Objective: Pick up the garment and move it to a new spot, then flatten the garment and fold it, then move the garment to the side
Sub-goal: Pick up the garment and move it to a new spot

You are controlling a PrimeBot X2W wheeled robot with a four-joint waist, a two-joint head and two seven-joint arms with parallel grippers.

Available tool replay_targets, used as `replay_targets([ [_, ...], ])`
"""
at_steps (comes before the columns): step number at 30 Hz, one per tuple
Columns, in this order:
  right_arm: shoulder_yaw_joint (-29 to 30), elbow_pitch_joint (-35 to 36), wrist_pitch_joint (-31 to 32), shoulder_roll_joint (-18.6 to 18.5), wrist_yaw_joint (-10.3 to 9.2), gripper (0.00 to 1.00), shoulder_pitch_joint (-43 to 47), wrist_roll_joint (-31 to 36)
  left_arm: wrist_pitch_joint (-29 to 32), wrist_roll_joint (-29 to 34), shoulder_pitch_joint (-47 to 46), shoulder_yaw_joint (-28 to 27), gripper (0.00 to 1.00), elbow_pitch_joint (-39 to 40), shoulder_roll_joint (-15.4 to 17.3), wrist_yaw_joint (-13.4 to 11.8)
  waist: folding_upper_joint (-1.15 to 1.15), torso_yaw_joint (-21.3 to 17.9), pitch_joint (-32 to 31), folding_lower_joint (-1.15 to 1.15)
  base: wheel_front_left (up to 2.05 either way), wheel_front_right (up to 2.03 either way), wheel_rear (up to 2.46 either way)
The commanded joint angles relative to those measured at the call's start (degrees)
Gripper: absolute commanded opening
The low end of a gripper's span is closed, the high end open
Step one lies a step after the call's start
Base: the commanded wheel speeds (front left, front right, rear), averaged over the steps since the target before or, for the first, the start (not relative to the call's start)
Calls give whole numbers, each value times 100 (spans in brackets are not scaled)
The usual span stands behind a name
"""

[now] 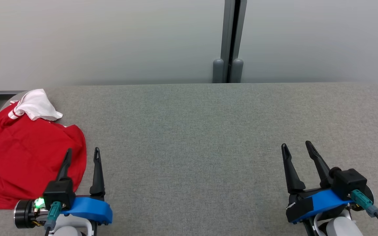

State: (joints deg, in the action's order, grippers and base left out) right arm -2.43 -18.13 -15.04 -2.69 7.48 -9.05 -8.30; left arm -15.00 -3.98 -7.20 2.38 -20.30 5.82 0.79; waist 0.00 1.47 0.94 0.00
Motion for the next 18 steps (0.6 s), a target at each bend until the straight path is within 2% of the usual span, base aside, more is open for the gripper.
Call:
replay_targets([
  [1, 3, 30, -22, -36, 3, 100, 45, -26, -28, -18, -66, -12, 100, 19, 42, -35, 0, 38, 13, 0, 0, 0, 0],
  [9, -68, 114, -21, -35, 3, 100, 96, -48, -28, -50, -69, -71, 100, 85, 84, -85, 0, 304, 70, 0, 0, 0, 0],
  [18, -96, 105, -20, -35, 3, 100, -1, -3, -28, -145, -131, -168, 100, 135, 158, -134, 0, 873, 168, 0, 0, 0, 0],
])
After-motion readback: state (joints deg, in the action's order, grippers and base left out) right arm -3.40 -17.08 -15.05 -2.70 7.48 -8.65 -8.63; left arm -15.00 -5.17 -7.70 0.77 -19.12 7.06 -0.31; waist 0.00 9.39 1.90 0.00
